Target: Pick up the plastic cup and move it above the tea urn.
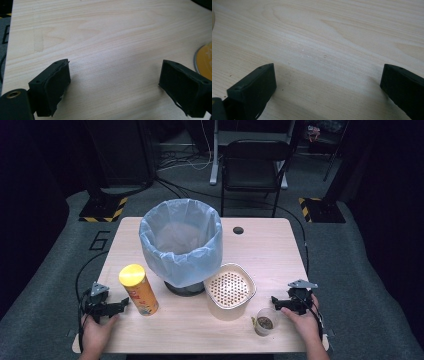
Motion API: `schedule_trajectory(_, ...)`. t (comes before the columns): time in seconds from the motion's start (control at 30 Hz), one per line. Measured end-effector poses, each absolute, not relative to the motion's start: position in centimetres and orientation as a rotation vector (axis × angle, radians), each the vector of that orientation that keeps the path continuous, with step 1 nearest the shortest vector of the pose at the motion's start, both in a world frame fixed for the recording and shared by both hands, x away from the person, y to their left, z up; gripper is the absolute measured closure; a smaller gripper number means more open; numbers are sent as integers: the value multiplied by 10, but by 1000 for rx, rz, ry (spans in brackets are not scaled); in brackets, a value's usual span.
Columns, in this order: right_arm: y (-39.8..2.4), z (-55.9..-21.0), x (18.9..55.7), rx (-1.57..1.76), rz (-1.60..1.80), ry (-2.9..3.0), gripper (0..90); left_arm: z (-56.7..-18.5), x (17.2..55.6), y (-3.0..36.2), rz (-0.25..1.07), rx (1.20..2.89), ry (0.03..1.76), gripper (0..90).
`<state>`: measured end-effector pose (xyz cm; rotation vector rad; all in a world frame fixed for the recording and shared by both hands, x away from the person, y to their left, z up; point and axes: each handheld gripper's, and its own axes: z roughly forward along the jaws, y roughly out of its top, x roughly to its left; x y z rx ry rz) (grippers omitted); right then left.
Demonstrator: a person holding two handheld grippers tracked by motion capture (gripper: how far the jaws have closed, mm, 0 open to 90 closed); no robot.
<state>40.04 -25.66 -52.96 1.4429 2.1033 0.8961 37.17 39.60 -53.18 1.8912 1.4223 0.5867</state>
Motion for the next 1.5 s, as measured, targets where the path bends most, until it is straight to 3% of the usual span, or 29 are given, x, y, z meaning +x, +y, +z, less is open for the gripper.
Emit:
schedule_trajectory(0.6,-261,-529,399,1413,914,2122,36,-532,373,396,614,1929,1407,103)
schedule_trajectory(0.77,-263,-527,395,1413,932,2120,145,-532,373,395,614,1928,1408,103)
schedule_trajectory(0.9,-266,-524,394,1425,959,2123,173,-532,373,395,615,1928,1408,103)
schedule_trajectory(1.1,-274,-499,381,1380,1046,2130,259,-532,373,395,615,1929,1409,103)
schedule_trajectory(1.5,-254,-454,349,1155,1150,2268,259,-532,372,394,619,1923,1412,103)
